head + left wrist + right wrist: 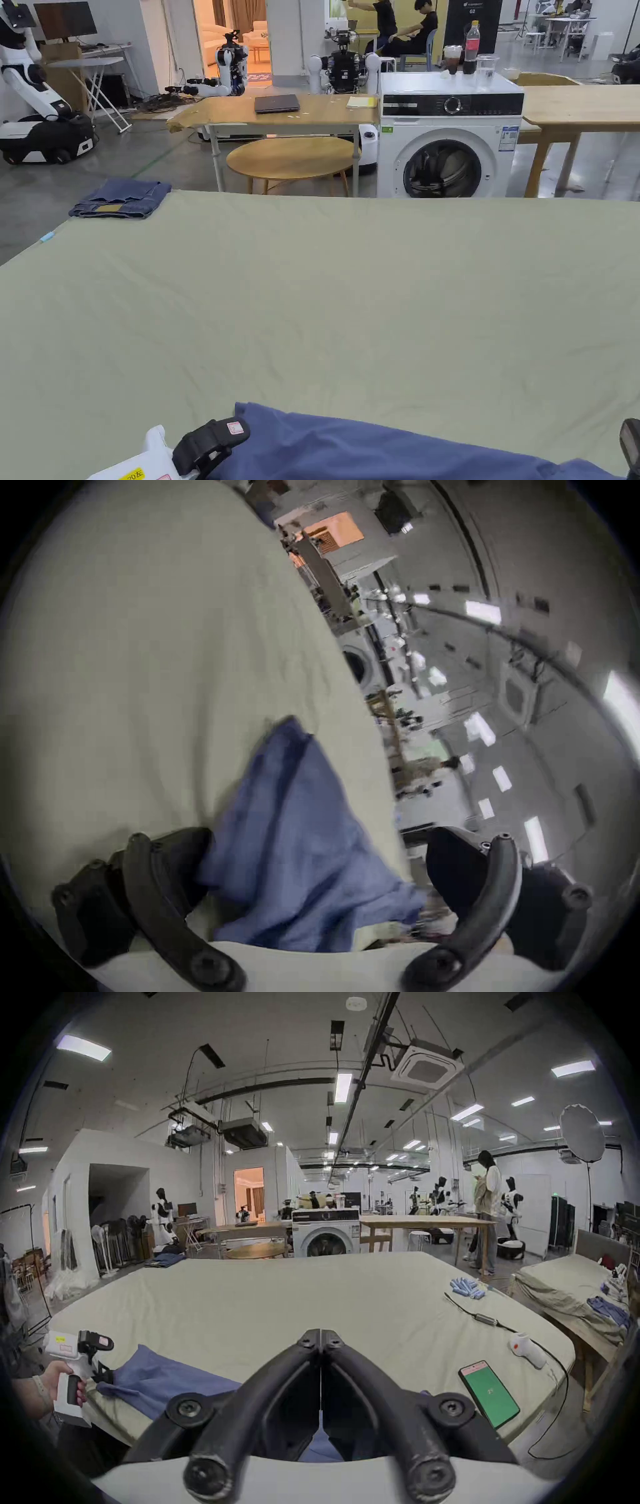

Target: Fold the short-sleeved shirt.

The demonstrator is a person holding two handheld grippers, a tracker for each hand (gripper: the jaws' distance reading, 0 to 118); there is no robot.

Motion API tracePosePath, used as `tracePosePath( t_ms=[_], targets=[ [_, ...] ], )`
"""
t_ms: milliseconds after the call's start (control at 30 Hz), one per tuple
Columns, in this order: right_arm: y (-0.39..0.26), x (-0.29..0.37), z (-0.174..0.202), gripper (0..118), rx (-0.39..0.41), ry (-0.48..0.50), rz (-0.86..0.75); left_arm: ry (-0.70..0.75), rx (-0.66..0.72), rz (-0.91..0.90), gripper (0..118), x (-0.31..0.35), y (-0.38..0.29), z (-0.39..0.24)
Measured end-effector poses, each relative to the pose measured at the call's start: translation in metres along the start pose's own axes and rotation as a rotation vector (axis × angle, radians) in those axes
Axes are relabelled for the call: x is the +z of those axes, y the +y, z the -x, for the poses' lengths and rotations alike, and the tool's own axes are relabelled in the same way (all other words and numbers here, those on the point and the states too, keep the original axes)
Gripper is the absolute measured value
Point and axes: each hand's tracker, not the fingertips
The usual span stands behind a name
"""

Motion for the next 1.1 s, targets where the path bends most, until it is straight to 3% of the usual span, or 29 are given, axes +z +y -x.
tracePosePath(
  t_ms=[33, 67, 100, 133, 167, 233, 300, 567, 700, 833, 933, 1100],
  targets=[
    [0.000, -0.001, -0.001, 0, -0.003, -0.001, 0.001, -0.037, 0.017, 0.016, 102, -0.006, -0.003, -0.004],
    [0.000, -0.002, -0.002, 0, -0.005, -0.003, 0.002, 0.022, -0.023, 0.003, 75, -0.012, -0.004, -0.006],
    [0.000, -0.003, -0.003, 0, -0.009, -0.006, 0.005, 0.131, -0.084, 0.006, 30, -0.021, -0.006, -0.010],
    [-0.001, -0.003, -0.003, 0, -0.013, -0.008, 0.008, 0.213, -0.123, 0.043, 17, -0.031, -0.008, -0.010],
    [-0.001, -0.003, -0.004, 0, -0.017, -0.008, 0.009, 0.238, -0.125, 0.073, 16, -0.036, -0.013, -0.008],
    [-0.001, -0.004, -0.004, 0, -0.020, -0.010, 0.012, 0.152, -0.044, 0.058, 7, -0.038, -0.017, -0.008],
    [-0.001, -0.004, -0.004, 0, -0.020, -0.015, 0.015, 0.200, -0.039, -0.052, 3, -0.027, -0.018, -0.010],
    [-0.004, -0.005, -0.001, 0, -0.024, -0.002, 0.020, 0.333, -0.078, -0.275, 2, 0.040, 0.011, -0.016],
    [-0.006, -0.006, 0.004, 0, -0.018, 0.014, 0.021, 0.508, -0.386, -0.256, 2, 0.054, 0.014, -0.063],
    [-0.006, -0.006, 0.007, 0, -0.014, 0.033, 0.019, 0.738, -0.874, -0.259, 2, 0.028, -0.037, -0.147],
    [-0.008, -0.007, 0.008, 0, -0.008, 0.039, 0.018, 0.705, -1.065, -0.235, 2, -0.008, -0.091, -0.200],
    [-0.016, -0.004, 0.007, 0, -0.010, 0.050, 0.024, 0.636, -1.281, -0.048, 2, -0.090, -0.182, -0.228]
  ],
)
